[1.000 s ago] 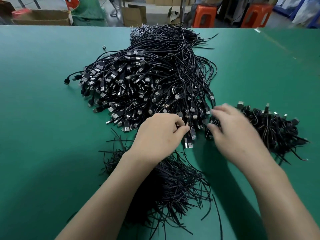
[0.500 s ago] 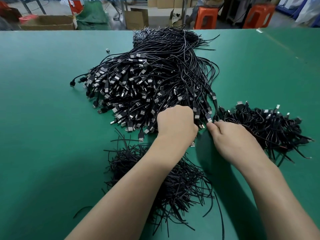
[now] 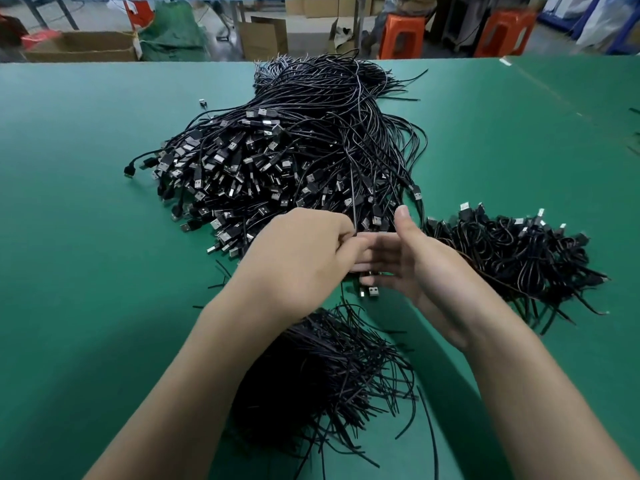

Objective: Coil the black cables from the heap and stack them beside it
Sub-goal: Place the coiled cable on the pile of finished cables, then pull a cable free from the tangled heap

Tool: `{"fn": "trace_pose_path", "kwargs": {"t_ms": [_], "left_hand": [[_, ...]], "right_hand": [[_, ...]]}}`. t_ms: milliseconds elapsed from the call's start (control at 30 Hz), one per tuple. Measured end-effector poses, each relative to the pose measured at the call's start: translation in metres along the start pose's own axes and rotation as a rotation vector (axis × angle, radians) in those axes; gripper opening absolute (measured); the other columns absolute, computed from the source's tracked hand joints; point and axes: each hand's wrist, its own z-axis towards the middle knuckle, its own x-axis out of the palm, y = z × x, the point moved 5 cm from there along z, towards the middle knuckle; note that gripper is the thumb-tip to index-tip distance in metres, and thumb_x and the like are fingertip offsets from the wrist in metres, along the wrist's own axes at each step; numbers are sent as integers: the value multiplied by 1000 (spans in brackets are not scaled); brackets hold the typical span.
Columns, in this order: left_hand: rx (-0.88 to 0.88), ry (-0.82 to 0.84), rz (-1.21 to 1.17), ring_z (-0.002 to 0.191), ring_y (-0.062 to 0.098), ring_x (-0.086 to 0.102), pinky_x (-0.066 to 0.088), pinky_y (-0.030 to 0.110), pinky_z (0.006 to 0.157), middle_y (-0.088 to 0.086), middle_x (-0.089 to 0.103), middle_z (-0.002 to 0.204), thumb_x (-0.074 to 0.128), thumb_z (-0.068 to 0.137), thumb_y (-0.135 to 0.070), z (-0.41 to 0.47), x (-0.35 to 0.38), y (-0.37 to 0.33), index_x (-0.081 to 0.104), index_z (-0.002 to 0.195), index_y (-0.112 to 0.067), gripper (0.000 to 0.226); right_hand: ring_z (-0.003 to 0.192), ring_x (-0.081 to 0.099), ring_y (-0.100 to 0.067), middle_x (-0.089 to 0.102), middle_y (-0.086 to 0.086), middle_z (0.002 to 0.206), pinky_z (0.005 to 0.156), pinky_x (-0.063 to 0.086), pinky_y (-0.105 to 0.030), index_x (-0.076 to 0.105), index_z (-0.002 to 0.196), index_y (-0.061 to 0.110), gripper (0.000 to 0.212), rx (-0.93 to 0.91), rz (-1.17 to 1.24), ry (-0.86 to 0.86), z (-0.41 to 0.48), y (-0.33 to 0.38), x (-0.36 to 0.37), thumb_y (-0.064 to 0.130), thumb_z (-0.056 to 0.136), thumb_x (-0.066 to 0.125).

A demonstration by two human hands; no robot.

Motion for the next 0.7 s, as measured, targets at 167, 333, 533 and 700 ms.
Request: {"fn": "trace_pose_path", "kwargs": {"t_ms": [167,333,533,700], "left_hand": [[73,136,110,63,11,48,35,34,62,-3,54,69,48,105,-45,-15,4,-24,46,70,-20,42],[68,244,232,60,5,35,24,27,53,-6,41,70,43,105,-51,-21,8,-29,35,67,-24,47],[-90,357,-140,60,7,67,57,33,70,-10,73,67,44,98,-62,-26,-6,18,75,73,-31,50],[165,1,-152,125,0,53,41,24,109,-19,54,143,51,107,-22,-10,-16,26,55,145,-31,39]], "right_hand": [[81,73,-11,77,-5,94,69,57,-20,79,101,9,60,116,344,117,-6,-5,22,55,103,41],[67,73,-14,77,-8,87,53,57,-25,79,105,4,47,177,559,89,-9,-2,28,35,107,45],[49,52,-6,48,7,57,48,48,-20,62,99,5,25,-4,630,-73,-8,13,18,18,109,42],[41,20,-2,24,13,52,37,16,-17,60,75,17,35,85,619,143,-19,24,19,24,105,44]]}}
